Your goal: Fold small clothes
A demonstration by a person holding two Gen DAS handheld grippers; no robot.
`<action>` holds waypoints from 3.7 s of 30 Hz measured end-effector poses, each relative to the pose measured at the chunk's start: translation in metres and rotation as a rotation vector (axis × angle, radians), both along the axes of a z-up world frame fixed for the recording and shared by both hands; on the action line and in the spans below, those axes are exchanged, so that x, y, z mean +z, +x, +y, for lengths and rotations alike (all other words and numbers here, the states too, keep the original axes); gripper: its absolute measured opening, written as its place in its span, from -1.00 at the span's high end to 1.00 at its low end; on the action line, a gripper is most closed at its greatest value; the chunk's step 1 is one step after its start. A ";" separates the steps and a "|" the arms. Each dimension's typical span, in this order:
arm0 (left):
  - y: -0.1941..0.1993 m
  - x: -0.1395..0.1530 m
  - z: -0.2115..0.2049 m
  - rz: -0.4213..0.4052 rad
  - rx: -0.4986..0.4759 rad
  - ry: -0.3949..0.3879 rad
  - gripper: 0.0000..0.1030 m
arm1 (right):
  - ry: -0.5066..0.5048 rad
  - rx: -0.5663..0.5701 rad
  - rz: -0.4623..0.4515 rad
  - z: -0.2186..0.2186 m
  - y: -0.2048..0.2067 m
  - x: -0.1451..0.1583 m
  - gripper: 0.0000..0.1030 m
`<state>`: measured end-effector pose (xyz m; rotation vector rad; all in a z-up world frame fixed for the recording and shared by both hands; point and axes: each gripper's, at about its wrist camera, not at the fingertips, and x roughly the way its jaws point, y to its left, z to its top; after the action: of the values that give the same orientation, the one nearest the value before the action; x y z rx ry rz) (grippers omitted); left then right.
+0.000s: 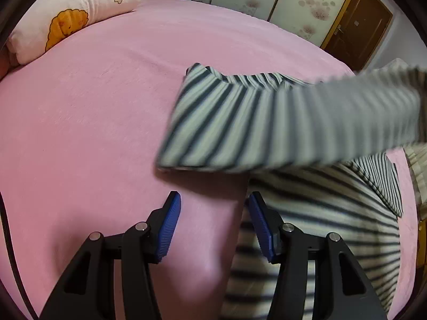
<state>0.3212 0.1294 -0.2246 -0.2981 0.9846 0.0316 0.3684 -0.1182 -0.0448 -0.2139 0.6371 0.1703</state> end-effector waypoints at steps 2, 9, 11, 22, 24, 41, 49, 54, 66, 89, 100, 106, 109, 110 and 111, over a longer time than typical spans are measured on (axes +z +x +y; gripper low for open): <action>0.010 0.000 -0.003 0.002 0.011 -0.002 0.00 | 0.011 -0.029 -0.038 -0.011 0.007 0.016 0.88; 0.039 -0.001 -0.017 0.013 0.019 -0.003 -0.01 | 0.057 -0.152 -0.022 -0.061 0.033 0.015 0.96; 0.045 -0.003 -0.024 0.022 0.004 0.023 -0.01 | 0.077 -0.184 0.023 -0.076 0.041 0.002 0.96; 0.062 -0.006 -0.035 0.031 -0.032 0.051 -0.15 | 0.233 -0.411 0.279 -0.162 0.061 -0.086 0.96; 0.061 -0.008 -0.030 0.030 -0.038 0.051 -0.16 | 0.246 -0.434 0.329 -0.168 0.067 -0.099 0.94; 0.027 -0.010 -0.021 0.010 -0.050 0.013 -0.18 | 0.530 -0.415 0.518 -0.193 0.033 -0.172 0.45; 0.033 -0.011 -0.018 0.004 -0.013 0.006 -0.18 | 0.528 -0.392 0.512 -0.178 0.036 -0.178 0.78; 0.048 -0.011 -0.027 0.026 -0.004 0.052 0.31 | 0.513 -0.362 0.466 -0.175 0.024 -0.153 0.80; 0.049 -0.003 -0.020 0.024 0.011 -0.033 0.39 | 0.436 -0.403 0.344 -0.187 -0.011 -0.104 0.81; 0.041 -0.008 -0.016 0.056 -0.016 -0.018 0.34 | 0.411 -0.446 0.378 -0.194 -0.038 -0.138 0.81; 0.047 0.012 -0.046 0.005 -0.087 -0.027 -0.08 | 0.410 -0.440 0.366 -0.196 -0.048 -0.134 0.81; 0.062 -0.008 -0.028 0.015 0.039 0.038 -0.07 | 0.410 -0.446 0.359 -0.193 -0.046 -0.137 0.81; 0.065 -0.013 -0.015 -0.005 0.126 -0.028 0.03 | 0.391 -0.466 0.352 -0.195 -0.049 -0.141 0.81; 0.063 -0.013 -0.012 -0.015 0.154 -0.046 0.11 | 0.388 -0.474 0.352 -0.196 -0.050 -0.142 0.82; 0.060 -0.014 -0.009 -0.023 0.176 -0.060 0.14 | 0.385 -0.486 0.352 -0.198 -0.051 -0.144 0.82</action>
<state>0.3814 0.1205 -0.2382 -0.4386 0.9357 0.1584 0.3173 -0.3163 -0.1886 0.3511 0.9710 -0.1440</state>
